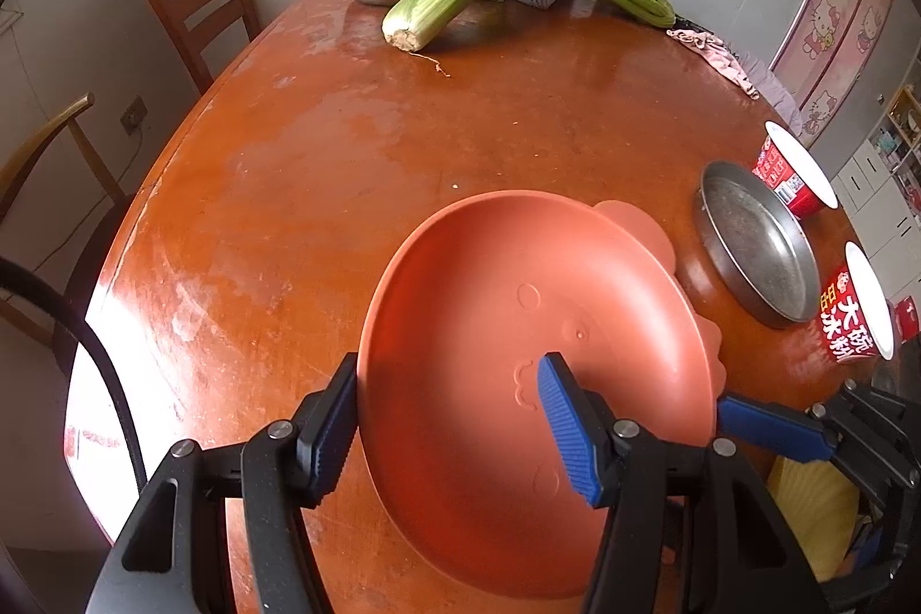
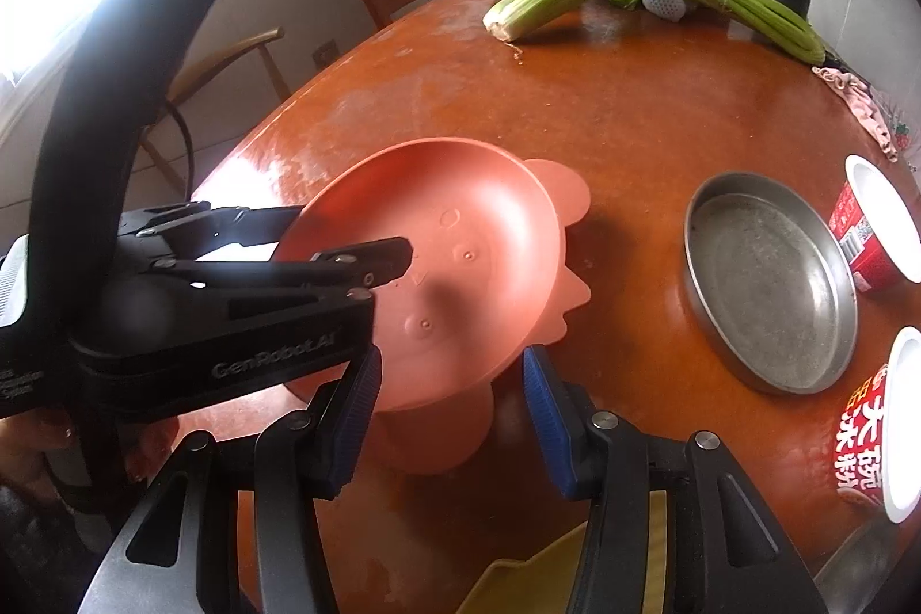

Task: Organize plates and bowls
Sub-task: 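Lift the orange plate with the left tool and set it down aside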

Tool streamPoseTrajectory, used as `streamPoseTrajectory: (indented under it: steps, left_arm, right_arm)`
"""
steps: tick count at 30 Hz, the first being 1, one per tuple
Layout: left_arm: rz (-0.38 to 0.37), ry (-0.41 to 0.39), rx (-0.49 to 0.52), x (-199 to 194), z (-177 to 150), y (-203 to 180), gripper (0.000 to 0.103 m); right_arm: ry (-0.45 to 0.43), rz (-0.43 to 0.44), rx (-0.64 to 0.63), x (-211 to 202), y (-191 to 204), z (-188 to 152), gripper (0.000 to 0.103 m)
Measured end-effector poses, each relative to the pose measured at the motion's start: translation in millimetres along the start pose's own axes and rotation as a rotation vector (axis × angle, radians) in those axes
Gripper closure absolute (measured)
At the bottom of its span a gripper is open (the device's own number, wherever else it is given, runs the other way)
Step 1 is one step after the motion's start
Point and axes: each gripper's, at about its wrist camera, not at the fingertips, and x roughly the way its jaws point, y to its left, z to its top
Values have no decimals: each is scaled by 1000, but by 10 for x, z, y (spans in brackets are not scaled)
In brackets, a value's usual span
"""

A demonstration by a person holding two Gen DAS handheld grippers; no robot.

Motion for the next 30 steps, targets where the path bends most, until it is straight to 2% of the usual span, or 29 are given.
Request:
streamPoseTrajectory:
  steps: [12, 18, 26, 30]
  left_arm:
    - [33, -25, 40, 119, 103, -42, 42]
    - [64, -38, 32, 107, 80, -31, 40]
    - [102, -93, 9, -160, 29, -13, 37]
    - [93, -131, 7, -382, -25, -73, 36]
  right_arm:
    - [11, 48, -17, -60, 128, -120, 49]
    - [-18, 20, 13, -173, 22, -142, 49]
    - [-84, 17, 63, -530, -134, -247, 49]
    - [-128, 27, 72, -778, -175, -355, 49]
